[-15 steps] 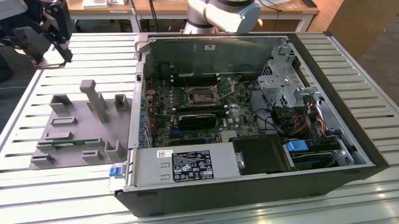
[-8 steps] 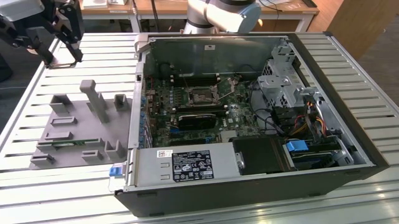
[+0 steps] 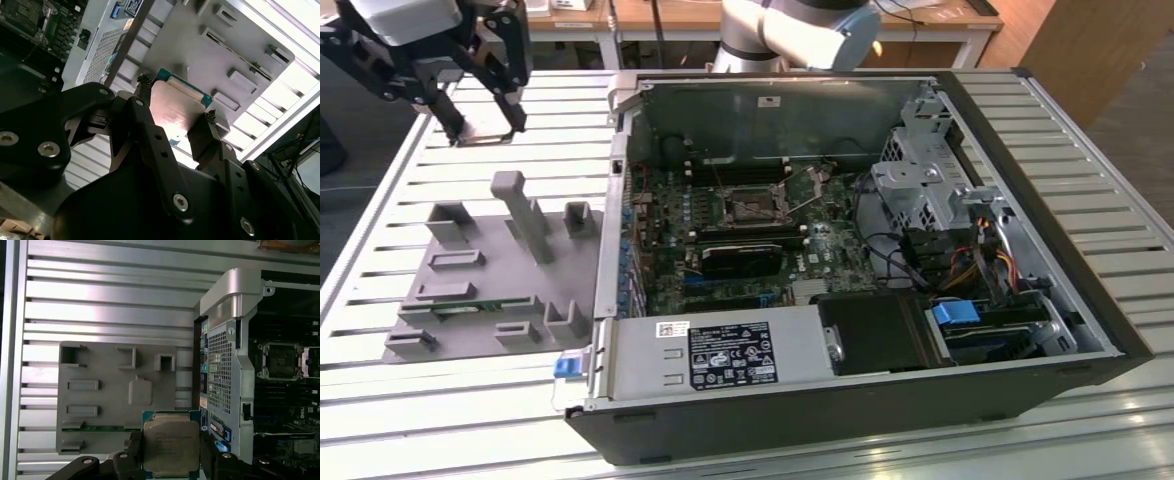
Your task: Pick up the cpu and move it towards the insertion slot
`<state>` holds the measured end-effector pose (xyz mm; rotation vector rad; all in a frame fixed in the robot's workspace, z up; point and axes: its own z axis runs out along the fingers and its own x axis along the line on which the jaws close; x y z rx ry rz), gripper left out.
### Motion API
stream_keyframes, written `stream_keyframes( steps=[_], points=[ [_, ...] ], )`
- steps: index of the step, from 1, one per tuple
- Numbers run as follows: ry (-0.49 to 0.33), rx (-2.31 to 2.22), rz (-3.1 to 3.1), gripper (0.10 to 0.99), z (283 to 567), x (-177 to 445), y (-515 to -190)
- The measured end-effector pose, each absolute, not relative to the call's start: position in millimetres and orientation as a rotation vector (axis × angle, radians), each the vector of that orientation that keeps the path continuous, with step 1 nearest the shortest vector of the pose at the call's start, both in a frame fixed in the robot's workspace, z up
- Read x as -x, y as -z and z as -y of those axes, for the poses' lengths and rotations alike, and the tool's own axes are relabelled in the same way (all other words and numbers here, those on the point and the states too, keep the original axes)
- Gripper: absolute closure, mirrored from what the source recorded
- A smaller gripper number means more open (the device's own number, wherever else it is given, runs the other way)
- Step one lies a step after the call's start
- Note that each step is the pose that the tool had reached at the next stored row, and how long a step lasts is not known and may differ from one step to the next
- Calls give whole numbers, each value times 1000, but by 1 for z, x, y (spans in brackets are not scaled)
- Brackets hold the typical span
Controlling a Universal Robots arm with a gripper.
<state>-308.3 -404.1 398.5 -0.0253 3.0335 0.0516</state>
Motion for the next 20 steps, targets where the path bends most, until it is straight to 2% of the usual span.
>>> stream_keyframes(
  steps=[20],
  points=[
    [-52,25,-3035,545,404,239,-399]
  ],
)
